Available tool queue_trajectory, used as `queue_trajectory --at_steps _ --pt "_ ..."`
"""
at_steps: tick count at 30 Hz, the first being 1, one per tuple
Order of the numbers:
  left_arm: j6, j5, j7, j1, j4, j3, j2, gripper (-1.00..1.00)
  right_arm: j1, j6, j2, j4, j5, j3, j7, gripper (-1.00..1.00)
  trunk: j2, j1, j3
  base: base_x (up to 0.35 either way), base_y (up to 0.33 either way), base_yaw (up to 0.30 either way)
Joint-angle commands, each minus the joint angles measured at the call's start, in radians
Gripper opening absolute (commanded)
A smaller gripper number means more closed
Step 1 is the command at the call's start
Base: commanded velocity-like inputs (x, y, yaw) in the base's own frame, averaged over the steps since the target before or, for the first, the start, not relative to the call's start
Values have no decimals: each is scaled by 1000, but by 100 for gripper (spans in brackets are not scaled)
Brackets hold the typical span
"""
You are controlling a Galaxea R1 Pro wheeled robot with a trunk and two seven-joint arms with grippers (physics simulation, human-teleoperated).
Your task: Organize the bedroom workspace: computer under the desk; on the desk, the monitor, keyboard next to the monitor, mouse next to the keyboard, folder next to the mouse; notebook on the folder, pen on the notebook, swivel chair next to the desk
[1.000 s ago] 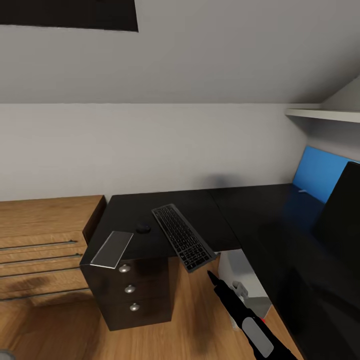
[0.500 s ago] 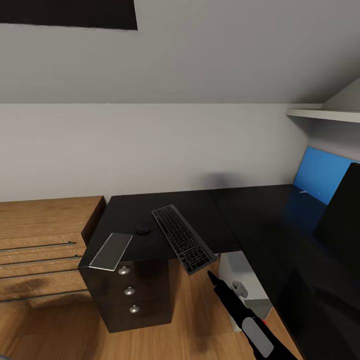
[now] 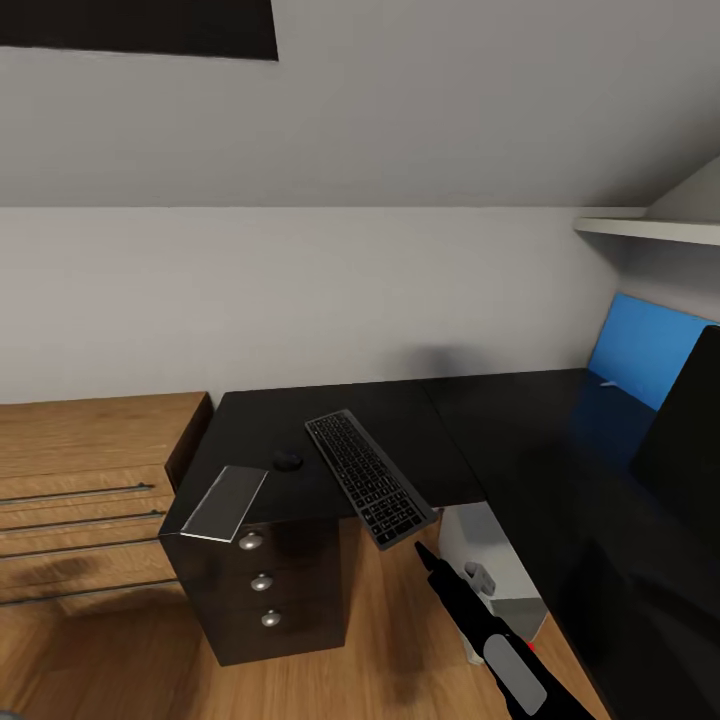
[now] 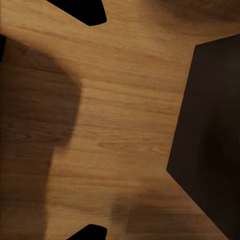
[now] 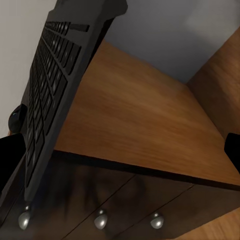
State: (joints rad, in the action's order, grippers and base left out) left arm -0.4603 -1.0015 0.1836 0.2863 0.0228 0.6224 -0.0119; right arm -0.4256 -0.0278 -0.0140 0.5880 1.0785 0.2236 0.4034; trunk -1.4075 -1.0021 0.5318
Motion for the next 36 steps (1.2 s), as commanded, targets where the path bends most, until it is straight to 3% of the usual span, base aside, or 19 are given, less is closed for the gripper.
queue_trajectory --at_steps 1,36 --pt "-1 -11 7 1 -1 5 0 100 -1 -3 -1 0 10 7 2 100 0 0 1 0 6 0" --pt "-1 -11 7 1 0 5 1 100 -1 -3 -3 0 10 7 2 100 0 0 1 64 55 0"
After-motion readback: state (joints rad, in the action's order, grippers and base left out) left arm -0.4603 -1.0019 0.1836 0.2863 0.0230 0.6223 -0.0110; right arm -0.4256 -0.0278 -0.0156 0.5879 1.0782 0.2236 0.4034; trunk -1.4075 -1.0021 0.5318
